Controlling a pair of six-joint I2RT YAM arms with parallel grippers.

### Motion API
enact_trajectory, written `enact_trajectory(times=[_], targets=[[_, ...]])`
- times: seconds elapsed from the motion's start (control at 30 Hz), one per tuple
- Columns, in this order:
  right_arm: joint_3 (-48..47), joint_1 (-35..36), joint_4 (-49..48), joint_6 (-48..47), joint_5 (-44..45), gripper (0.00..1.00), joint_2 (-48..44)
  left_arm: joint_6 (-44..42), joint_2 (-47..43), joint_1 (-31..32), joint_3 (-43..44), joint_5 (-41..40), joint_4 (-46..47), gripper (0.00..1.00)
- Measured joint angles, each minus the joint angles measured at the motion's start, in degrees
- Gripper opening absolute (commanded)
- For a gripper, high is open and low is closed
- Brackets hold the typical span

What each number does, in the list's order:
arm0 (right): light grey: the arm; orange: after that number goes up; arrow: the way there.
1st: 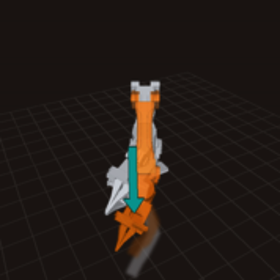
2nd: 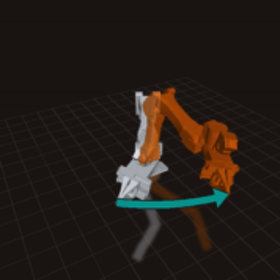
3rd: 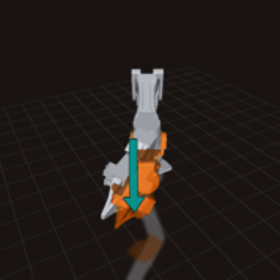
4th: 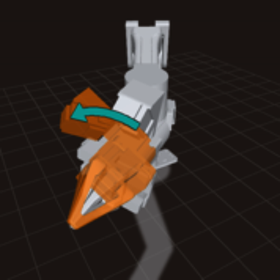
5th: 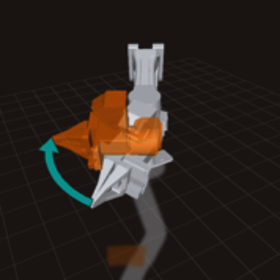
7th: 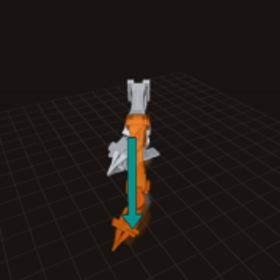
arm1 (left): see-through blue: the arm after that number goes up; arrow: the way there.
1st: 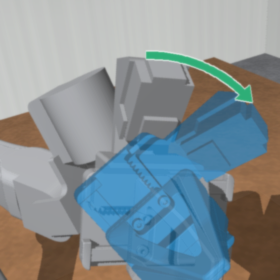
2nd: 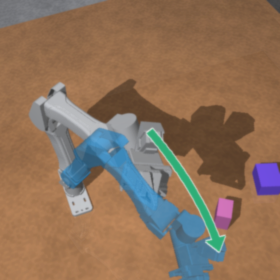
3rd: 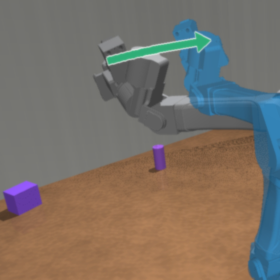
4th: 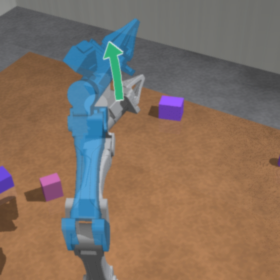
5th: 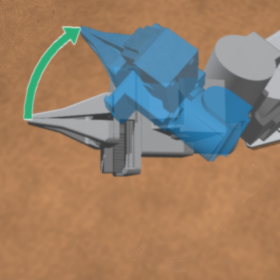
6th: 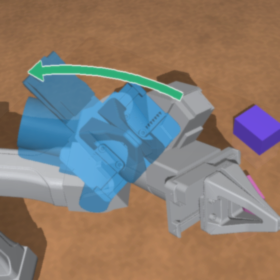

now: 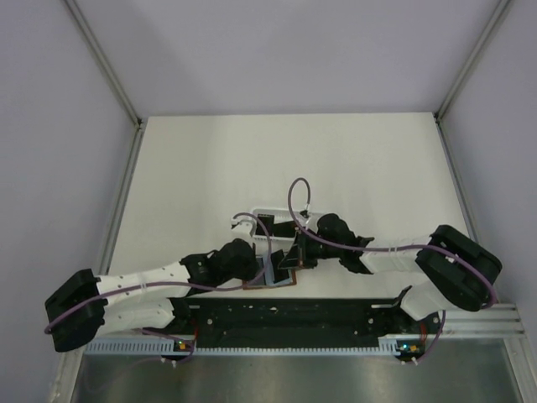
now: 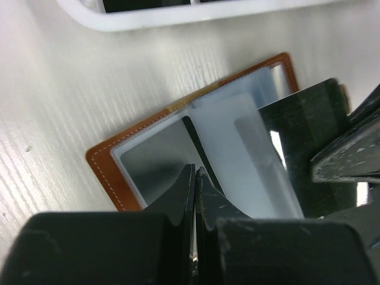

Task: Put the credit cards into the card holder
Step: Insert the credit card into the card holder.

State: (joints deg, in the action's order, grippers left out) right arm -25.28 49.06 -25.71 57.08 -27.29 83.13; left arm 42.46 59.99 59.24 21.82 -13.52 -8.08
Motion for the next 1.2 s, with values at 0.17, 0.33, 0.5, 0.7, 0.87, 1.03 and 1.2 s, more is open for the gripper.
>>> enact_trajectory(times=[0.17, 0.33, 0.5, 0.7, 0.87, 1.03, 1.2], targets=[[-1.62, 0.59, -1.14, 0.04, -0.92, 0.00, 2.16, 1.16, -6.47, 0.00, 0.00, -2.23, -1.66, 0.00], [-3.06, 1.27, -1.75, 0.13, -1.40, 0.00, 5.60, 2.05, -14.12, 0.00, 0.00, -4.13, -3.45, 0.00], [-5.25, 2.14, -2.36, 0.20, -1.86, 0.00, 8.66, 2.40, -18.86, 0.00, -0.37, -5.20, -4.31, 0.00], [-7.52, 3.50, -2.99, 0.35, -2.19, 0.00, 11.74, 2.14, -20.31, 0.00, -1.75, -5.18, -4.44, 0.00], [-7.78, 3.72, -3.34, 0.68, -1.49, 0.00, 13.51, 2.21, -17.64, 0.00, -2.51, -4.66, -4.02, 0.00], [-7.67, 3.74, -3.78, 1.62, 0.13, 0.00, 13.57, 4.04, -14.45, 0.00, -4.87, -4.22, -2.62, 0.00], [-6.19, 3.72, -6.23, 2.91, 0.79, 0.00, 13.57, 5.42, -11.02, 0.00, -6.86, -3.85, -0.98, 0.00]])
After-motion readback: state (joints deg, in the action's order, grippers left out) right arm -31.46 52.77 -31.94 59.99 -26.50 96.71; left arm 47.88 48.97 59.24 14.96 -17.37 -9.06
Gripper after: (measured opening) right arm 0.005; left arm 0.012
